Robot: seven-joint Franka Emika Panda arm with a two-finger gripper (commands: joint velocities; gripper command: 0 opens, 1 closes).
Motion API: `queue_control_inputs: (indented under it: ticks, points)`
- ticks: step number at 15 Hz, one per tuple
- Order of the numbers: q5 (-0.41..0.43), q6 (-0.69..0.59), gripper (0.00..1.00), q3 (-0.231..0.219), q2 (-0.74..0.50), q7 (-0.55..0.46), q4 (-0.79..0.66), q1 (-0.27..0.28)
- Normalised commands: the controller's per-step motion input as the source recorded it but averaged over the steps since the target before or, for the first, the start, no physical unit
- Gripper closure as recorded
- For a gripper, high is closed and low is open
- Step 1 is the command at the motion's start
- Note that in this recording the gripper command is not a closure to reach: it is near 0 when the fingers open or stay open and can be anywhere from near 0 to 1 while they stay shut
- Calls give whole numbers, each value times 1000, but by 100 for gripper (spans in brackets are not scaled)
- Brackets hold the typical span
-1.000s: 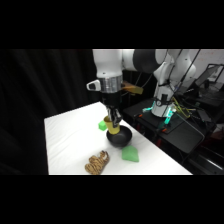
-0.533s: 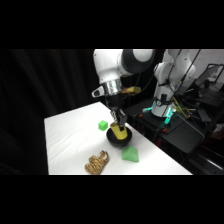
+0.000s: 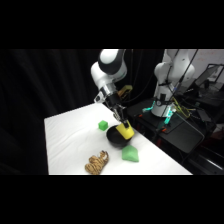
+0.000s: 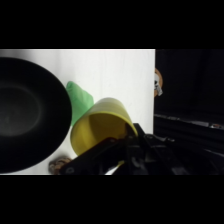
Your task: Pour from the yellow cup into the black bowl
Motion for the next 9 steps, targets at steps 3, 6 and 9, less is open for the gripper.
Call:
queue_control_inputs:
  ticks: [3,6,9]
  points:
    - [263,-576,20,-65,224,-454,251,-137]
    - [143,-435,20,-52,166,-280,226,-84]
    - [57,-262,20,-49,102,-157,178,-40]
